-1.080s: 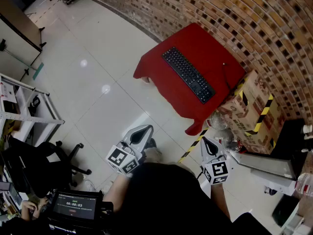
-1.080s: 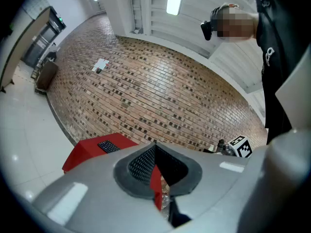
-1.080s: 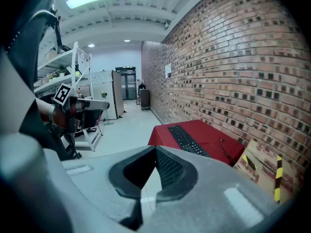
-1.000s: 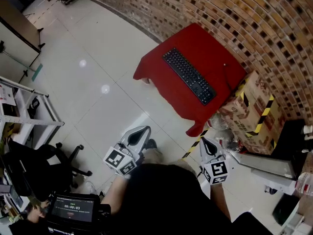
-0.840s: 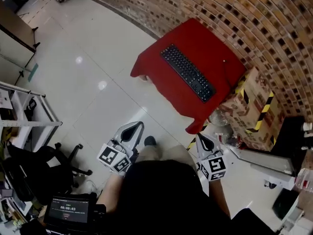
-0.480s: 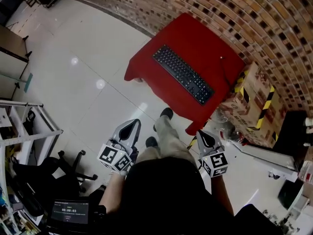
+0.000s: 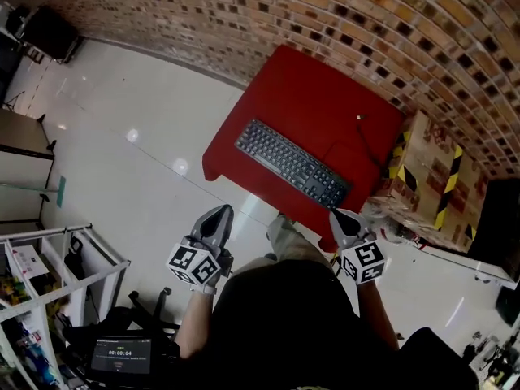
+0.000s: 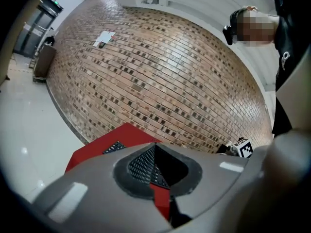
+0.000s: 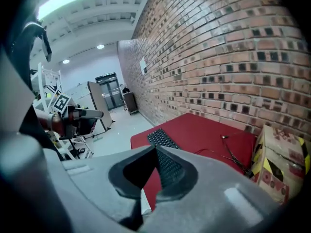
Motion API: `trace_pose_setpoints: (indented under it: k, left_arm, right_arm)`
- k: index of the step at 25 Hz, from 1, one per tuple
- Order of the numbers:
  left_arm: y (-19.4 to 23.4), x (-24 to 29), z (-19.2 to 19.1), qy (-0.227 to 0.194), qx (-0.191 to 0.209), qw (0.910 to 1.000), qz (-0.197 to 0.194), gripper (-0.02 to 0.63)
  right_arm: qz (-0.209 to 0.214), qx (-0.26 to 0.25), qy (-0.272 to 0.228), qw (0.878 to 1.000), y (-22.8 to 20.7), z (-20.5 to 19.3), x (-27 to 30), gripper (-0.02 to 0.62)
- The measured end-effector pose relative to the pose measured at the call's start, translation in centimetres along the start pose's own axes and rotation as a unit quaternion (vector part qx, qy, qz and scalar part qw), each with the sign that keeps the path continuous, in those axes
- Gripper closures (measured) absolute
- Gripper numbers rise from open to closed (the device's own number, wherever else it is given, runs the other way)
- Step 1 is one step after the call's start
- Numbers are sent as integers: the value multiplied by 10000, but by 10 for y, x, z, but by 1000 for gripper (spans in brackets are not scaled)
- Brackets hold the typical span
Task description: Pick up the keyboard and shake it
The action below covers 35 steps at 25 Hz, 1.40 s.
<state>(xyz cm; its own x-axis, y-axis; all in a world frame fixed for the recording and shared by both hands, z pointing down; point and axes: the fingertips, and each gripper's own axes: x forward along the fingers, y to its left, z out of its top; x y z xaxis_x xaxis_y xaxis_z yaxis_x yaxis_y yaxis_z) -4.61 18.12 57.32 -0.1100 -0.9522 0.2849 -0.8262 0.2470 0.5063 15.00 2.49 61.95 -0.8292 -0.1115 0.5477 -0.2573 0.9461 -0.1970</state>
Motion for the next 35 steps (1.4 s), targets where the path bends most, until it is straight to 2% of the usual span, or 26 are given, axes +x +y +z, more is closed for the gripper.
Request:
trace_pose_setpoints:
  k: [5,9,12,17,21,24,25,26,27,32,35]
  left_arm:
    - [20,52,10,490,121,9987,95,591]
    - [30,84,2,954,84,9954,102,591]
    - [41,100,-1,1290,58,9916,101,591]
    - [57,128,-7,1827,239,9829,21,589]
    - [71,151,-15,2275,363,9730,-163,533]
    - [83,167,-25,2599,432,9641,-318,472]
    - [88,171,-28,2697,451,9612,-354,447]
    - [93,175,-31,2780,467,9587,-383,421]
    - [98,179,-33,2851,487,9564,-403,404]
    - [132,199,-44,3205,709,9435,-459,350]
    - [155,210,-57,3491,932,9312,-482,294]
  right_arm:
    - [-149,625,81,9979,-40,-11,12,603]
    - [-527,1075,291,9924,-67,-30,8,603]
    - [-734,1317,335,9880,-74,-39,7,603]
    - [-973,1554,495,9818,-80,-53,8,603]
    - [-1206,1778,645,9745,-82,-62,12,603]
    - [-1473,2051,803,9643,-85,-71,19,603]
    - [-1532,2162,872,9603,-83,-75,22,595]
    - [-1584,2262,949,9564,-82,-78,25,552]
    - [-1644,2336,1024,9529,-80,-82,28,539]
    - [-2062,2545,1258,9364,-87,-89,48,460]
    - [-2309,2593,1520,9254,-91,-99,58,357]
